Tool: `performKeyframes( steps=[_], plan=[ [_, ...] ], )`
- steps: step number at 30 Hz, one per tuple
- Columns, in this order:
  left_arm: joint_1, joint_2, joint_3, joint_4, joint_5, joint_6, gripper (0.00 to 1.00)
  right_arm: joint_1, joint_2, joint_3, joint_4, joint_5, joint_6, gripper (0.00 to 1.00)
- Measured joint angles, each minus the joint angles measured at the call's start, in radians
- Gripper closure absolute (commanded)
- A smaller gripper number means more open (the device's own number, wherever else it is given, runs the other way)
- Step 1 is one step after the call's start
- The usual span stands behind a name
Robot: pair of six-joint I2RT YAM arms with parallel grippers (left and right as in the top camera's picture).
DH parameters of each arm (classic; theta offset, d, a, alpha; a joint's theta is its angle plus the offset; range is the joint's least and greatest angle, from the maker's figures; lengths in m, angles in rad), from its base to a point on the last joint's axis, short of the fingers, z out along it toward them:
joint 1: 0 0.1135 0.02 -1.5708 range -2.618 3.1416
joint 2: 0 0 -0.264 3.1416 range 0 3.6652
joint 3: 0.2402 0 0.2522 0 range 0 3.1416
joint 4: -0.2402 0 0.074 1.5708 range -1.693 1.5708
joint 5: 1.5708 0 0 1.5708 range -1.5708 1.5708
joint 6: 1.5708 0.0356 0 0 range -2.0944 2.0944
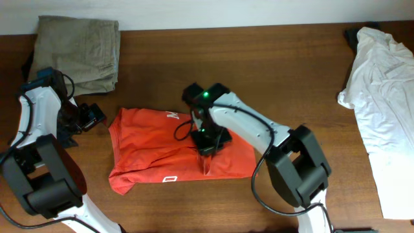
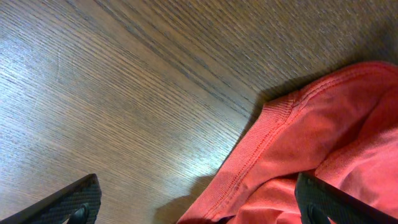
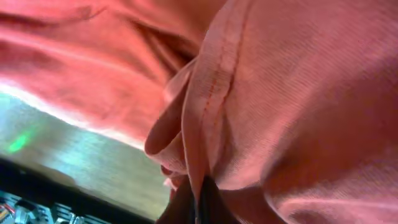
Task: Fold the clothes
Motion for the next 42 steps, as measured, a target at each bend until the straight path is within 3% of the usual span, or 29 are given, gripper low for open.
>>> performKeyframes(
  steps=[3, 7, 10, 11, 16, 18, 21, 26, 27, 28, 29, 31, 32, 33, 36, 38, 40, 42],
  plan=[
    [0.000, 0.000, 0.000, 0.000, 0.000, 0.000, 0.01, 0.026, 0.000, 0.000, 0.000, -0.006, -0.001, 0.42],
    [0.000, 0.000, 0.000, 0.000, 0.000, 0.000, 0.01, -0.092, 0.000, 0.135, -0.169, -0.010, -0.021, 0.43],
    [0.000, 0.000, 0.000, 0.000, 0.000, 0.000, 0.01, -0.298, -0.030, 0.228, -0.197, -0.003, -0.097, 0.85],
    [0.000, 0.000, 0.000, 0.000, 0.000, 0.000, 0.01, -0.330, -0.030, 0.225, -0.190, -0.019, -0.122, 0.89],
    [0.000, 0.000, 0.000, 0.002, 0.000, 0.000, 0.01, -0.423, -0.030, -0.054, 0.003, -0.370, -0.402, 0.82],
    [0.000, 0.000, 0.000, 0.003, 0.000, 0.000, 0.01, -0.423, -0.026, -0.190, 0.140, -0.500, -0.437, 0.75],
    [0.000, 0.000, 0.000, 0.000, 0.000, 0.000, 0.01, -0.441, -0.021, -0.290, 0.296, -0.540, -0.436, 0.63],
    [0.000, 0.000, 0.000, -0.004, 0.000, 0.000, 0.01, -0.544, 0.033, -0.292, 0.367, -0.554, -0.427, 0.64],
    [0.000, 0.000, 0.000, -0.004, 0.000, 0.000, 0.01, -0.544, 0.044, -0.292, 0.369, -0.558, -0.423, 0.70],
    [0.000, 0.000, 0.000, -0.005, 0.000, 0.000, 0.01, -0.544, 0.045, -0.292, 0.387, -0.545, -0.372, 0.84],
    [0.000, 0.000, 0.000, -0.004, 0.000, 0.000, 0.01, -0.544, 0.045, -0.285, 0.374, -0.516, -0.338, 0.88],
    [0.000, 0.000, 0.000, -0.006, -0.001, 0.000, 0.01, -0.561, 0.061, -0.127, 0.146, -0.376, -0.272, 0.87],
    [0.000, 0.000, 0.000, -0.008, 0.001, 0.000, 0.01, -0.571, 0.068, -0.024, 0.042, -0.327, -0.259, 0.78],
    [0.000, 0.000, 0.000, -0.008, 0.000, 0.000, 0.01, -0.580, 0.060, 0.156, -0.109, -0.267, -0.251, 0.62],
    [0.000, 0.000, 0.000, -0.010, 0.000, 0.000, 0.01, -0.569, 0.032, 0.347, -0.284, -0.266, -0.280, 0.62],
    [0.000, 0.000, 0.000, -0.012, 0.000, 0.000, 0.01, -0.482, 0.024, 0.327, -0.282, -0.311, -0.316, 0.62],
    [0.000, 0.000, 0.000, -0.011, 0.000, 0.000, 0.01, -0.381, 0.021, 0.160, -0.162, -0.404, -0.324, 0.62],
    [0.000, 0.000, 0.000, -0.012, 0.000, 0.000, 0.01, -0.297, 0.030, -0.014, -0.021, -0.457, -0.298, 0.51]
  ],
)
